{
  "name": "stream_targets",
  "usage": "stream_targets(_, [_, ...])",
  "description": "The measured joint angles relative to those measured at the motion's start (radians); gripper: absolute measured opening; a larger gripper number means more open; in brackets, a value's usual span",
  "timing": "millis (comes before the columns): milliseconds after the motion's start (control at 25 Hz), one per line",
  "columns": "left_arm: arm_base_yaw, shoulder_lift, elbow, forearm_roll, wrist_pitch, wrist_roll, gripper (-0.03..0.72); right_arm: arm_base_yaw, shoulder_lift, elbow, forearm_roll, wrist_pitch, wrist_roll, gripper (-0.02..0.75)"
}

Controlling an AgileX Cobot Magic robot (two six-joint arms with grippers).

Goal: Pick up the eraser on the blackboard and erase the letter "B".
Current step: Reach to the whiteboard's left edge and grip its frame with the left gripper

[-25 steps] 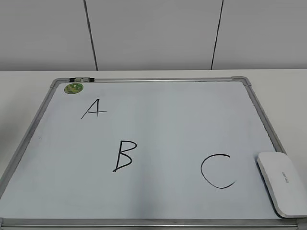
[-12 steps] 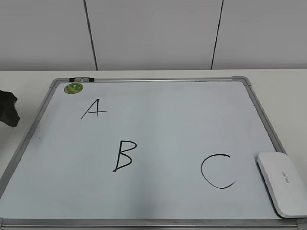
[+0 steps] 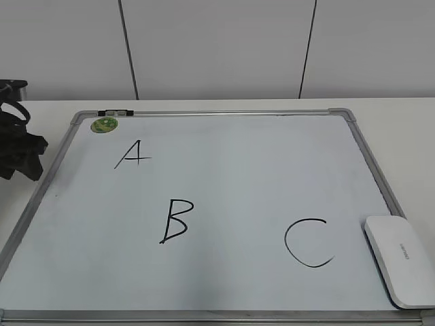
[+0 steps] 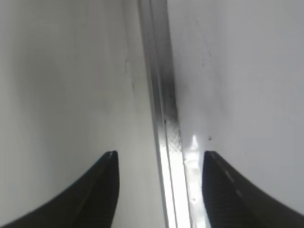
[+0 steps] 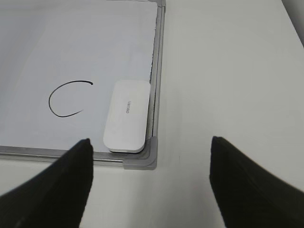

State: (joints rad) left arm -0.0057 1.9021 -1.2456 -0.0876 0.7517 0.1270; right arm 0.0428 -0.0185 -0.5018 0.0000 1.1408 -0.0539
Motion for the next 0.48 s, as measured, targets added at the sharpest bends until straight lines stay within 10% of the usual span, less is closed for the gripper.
stream_targets(480, [0.000, 0.143, -0.147, -0.002, 0.098, 0.013, 0.324, 0.000, 0.000, 0.000, 0.000, 0.000, 0.000, 0.587])
